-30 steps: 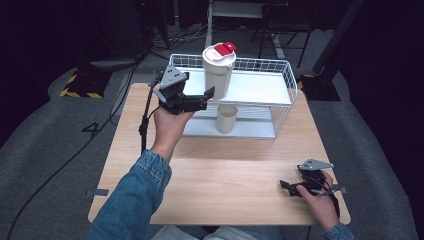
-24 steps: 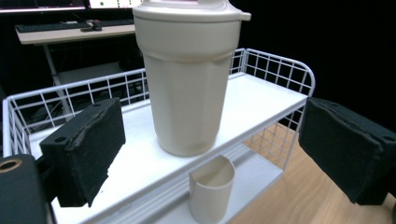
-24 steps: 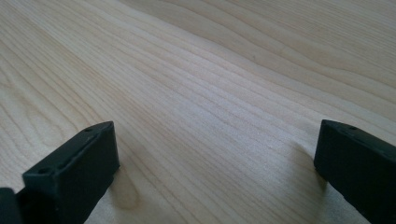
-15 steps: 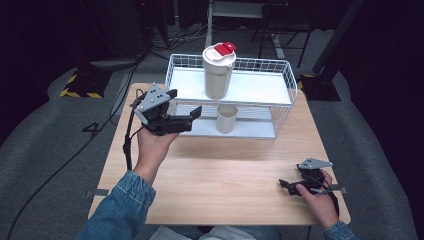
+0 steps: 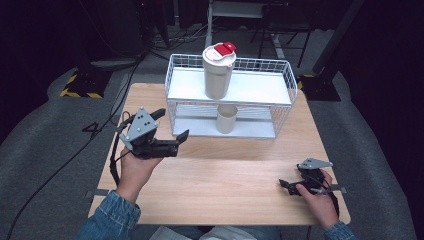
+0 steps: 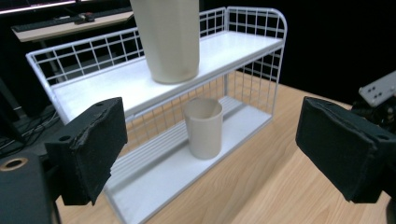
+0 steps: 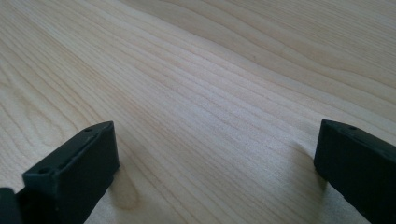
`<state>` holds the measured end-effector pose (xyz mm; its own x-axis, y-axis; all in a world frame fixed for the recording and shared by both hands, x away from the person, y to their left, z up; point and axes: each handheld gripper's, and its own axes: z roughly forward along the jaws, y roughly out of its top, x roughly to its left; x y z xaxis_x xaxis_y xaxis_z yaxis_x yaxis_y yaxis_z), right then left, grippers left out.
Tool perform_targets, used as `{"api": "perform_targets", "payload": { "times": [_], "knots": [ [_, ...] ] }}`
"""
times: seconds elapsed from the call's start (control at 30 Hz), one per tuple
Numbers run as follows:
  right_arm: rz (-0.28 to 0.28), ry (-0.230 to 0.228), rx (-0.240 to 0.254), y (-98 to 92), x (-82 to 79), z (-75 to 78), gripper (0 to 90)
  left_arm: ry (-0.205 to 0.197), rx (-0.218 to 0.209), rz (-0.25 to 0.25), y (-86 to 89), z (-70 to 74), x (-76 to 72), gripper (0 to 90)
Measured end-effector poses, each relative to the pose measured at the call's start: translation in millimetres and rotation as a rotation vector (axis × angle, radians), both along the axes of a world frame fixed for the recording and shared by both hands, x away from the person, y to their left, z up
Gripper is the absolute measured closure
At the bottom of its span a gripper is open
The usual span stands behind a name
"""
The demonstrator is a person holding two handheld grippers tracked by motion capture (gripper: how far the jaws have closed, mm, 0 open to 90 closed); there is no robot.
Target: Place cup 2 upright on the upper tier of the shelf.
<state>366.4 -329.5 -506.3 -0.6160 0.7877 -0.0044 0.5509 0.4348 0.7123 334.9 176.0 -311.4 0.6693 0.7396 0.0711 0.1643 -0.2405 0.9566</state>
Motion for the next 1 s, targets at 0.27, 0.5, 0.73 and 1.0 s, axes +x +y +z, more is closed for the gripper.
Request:
{"api": "perform_targets", "payload": {
  "times": [0.27,0.5,0.73,1.0],
  "knots": [
    [0.0,0.0,0.0,0.0,0.0,0.0,0.1,0.038,-0.022,-0.013,11.8,-24.3,-12.8,9.6],
    [0.0,0.0,0.0,0.0,0.0,0.0,0.1,0.074,-0.011,0.005,24.3,-50.6,-18.7,9.7],
    [0.0,0.0,0.0,0.0,0.0,0.0,0.1,0.121,0.004,0.016,33.0,-78.2,-26.6,11.5],
    [0.0,0.0,0.0,0.0,0.0,0.0,0.1,0.175,0.003,0.04,43.6,-105.2,-34.3,11.2]
  ]
}}
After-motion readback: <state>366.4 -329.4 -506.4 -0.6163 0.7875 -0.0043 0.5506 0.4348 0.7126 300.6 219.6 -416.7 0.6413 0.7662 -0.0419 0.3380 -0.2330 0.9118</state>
